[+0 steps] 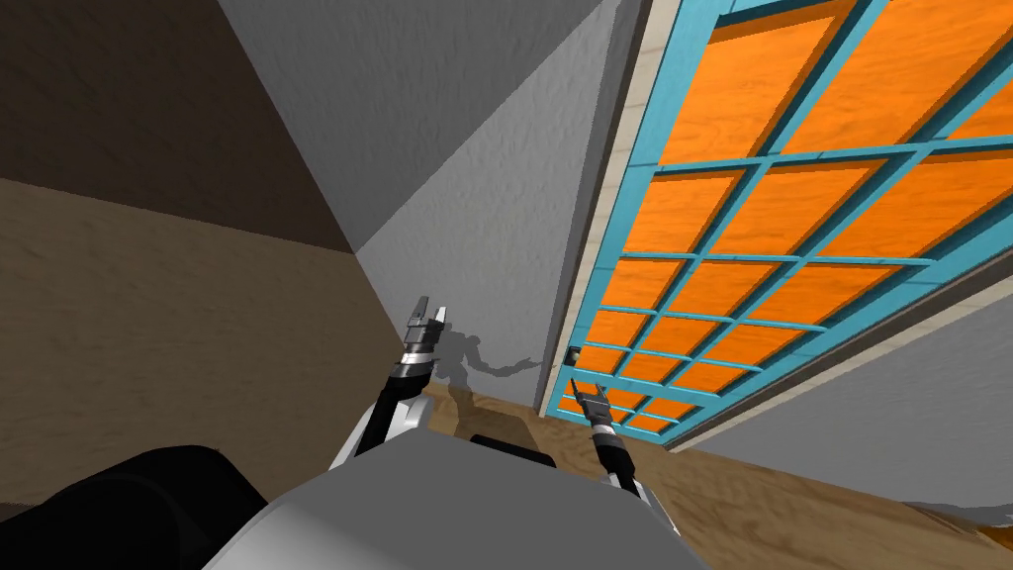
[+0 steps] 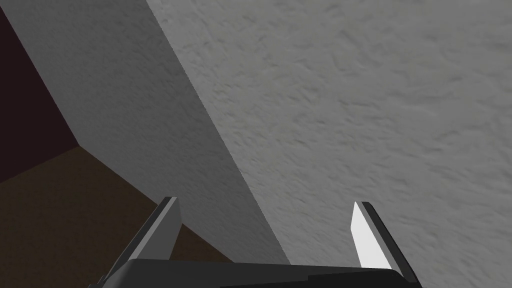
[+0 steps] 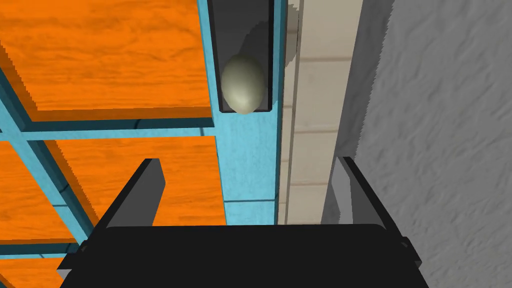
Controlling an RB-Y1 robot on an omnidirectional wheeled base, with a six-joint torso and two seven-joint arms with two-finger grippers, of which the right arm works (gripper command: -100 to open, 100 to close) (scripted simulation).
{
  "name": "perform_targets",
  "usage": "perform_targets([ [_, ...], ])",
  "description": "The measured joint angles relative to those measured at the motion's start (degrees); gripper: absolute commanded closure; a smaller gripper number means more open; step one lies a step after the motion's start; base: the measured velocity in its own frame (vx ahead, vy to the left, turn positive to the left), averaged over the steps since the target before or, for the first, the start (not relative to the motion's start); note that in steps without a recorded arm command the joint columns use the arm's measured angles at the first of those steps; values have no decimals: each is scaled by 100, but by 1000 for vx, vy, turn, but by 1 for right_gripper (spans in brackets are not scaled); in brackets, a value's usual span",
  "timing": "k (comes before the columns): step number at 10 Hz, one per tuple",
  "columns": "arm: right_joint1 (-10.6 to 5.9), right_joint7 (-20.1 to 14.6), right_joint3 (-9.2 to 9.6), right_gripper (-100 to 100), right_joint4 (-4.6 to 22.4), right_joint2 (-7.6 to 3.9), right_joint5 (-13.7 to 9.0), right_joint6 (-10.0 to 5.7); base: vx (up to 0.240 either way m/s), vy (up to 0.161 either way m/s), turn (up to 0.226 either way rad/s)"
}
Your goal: Pull the door open
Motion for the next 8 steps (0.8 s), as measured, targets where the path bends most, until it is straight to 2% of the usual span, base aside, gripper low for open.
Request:
perform_targets([
  [2,-28,-73,-120,-100,285,-199,-90,-195,215,68,140],
  [3,-17,-121,-170,-100,343,-288,-128,-249,204,51,120],
  [4,114,-179,-194,-100,188,-310,-146,-217,198,55,86],
  [6,149,-255,-286,-100,318,-455,-217,-319,172,-3,95],
  [7,197,-299,-303,-100,401,-503,-233,-395,34,4,-4],
  [8,218,-307,-302,100,421,-504,-232,-413,-22,8,-5],
])
